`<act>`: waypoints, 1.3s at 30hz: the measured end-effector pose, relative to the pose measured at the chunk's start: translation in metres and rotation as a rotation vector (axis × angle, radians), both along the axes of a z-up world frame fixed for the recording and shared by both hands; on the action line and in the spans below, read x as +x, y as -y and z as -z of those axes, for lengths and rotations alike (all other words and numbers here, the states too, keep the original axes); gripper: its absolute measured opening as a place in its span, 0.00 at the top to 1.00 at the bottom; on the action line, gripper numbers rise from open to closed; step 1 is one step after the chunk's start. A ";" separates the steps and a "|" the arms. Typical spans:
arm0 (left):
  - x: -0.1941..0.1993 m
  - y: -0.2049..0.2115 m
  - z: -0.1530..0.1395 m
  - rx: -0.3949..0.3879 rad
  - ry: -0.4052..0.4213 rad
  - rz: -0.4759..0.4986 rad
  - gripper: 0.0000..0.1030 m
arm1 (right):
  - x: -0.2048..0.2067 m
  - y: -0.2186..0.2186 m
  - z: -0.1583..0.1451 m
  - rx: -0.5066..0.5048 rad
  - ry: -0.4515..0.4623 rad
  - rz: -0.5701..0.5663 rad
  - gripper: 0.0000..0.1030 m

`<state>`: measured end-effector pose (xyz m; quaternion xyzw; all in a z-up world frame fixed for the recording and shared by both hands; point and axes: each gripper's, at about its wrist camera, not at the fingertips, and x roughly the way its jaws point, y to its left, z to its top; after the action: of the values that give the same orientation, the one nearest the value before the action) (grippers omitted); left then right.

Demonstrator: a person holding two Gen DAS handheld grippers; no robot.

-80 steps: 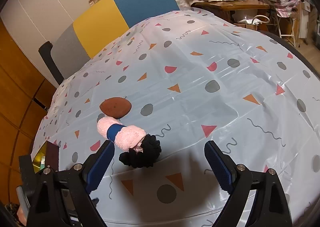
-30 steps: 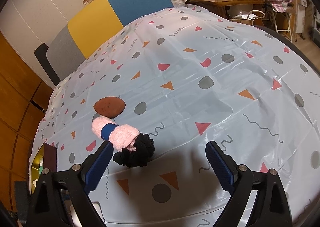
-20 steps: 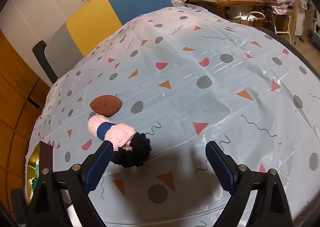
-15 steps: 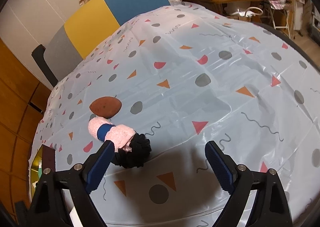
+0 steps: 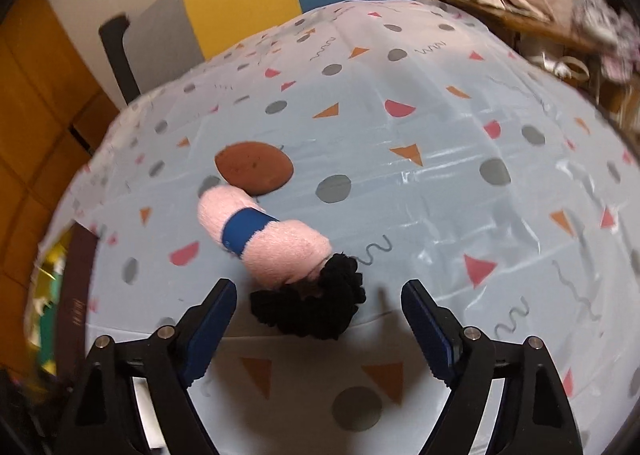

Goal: Organize soft objects
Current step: 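Lift the white foam block and carry it over the gold tray with left gripper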

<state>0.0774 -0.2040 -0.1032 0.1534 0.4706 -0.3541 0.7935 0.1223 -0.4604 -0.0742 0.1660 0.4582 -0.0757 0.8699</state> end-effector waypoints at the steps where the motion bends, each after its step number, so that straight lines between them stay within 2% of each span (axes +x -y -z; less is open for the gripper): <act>1: 0.000 0.000 0.000 -0.002 0.000 -0.002 0.40 | 0.002 -0.001 0.002 -0.015 -0.003 -0.005 0.17; 5: 0.001 -0.001 0.000 -0.008 -0.002 -0.014 0.40 | 0.009 -0.006 0.008 -0.032 -0.016 -0.047 0.18; 6: 0.001 -0.001 0.000 -0.009 -0.003 -0.017 0.40 | 0.010 -0.007 0.010 -0.037 -0.023 -0.055 0.21; 8: 0.001 0.000 0.000 -0.008 -0.003 -0.023 0.40 | 0.013 -0.011 0.014 -0.057 -0.042 -0.075 0.34; 10: 0.000 0.001 0.000 -0.004 0.003 -0.025 0.40 | 0.014 -0.015 0.019 -0.069 -0.072 -0.095 0.58; 11: 0.000 0.001 0.001 -0.003 0.005 -0.025 0.40 | 0.014 -0.017 0.021 -0.075 -0.084 -0.106 0.65; 12: 0.000 0.001 0.001 -0.002 0.007 -0.026 0.40 | 0.013 -0.018 0.021 -0.085 -0.090 -0.115 0.77; 13: -0.001 0.001 0.001 -0.002 0.008 -0.027 0.40 | 0.012 -0.020 0.019 -0.089 -0.097 -0.120 0.80; 18: 0.000 -0.002 0.000 -0.017 0.004 -0.038 0.40 | -0.009 -0.033 0.010 -0.021 -0.102 -0.189 0.82; 23: 0.002 -0.004 -0.002 -0.035 -0.005 -0.057 0.40 | -0.018 -0.052 0.008 0.100 -0.087 -0.305 0.82; 27: 0.002 -0.008 -0.003 -0.052 -0.015 -0.071 0.41 | -0.015 -0.069 0.025 0.042 -0.159 -0.356 0.81; 39: -0.003 -0.013 -0.008 -0.057 -0.003 -0.122 0.42 | -0.012 -0.072 0.031 -0.014 -0.139 -0.355 0.80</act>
<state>0.0743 -0.1909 -0.0956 0.1012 0.4698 -0.3184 0.8171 0.1100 -0.3883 -0.1048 0.0710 0.5388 0.0642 0.8370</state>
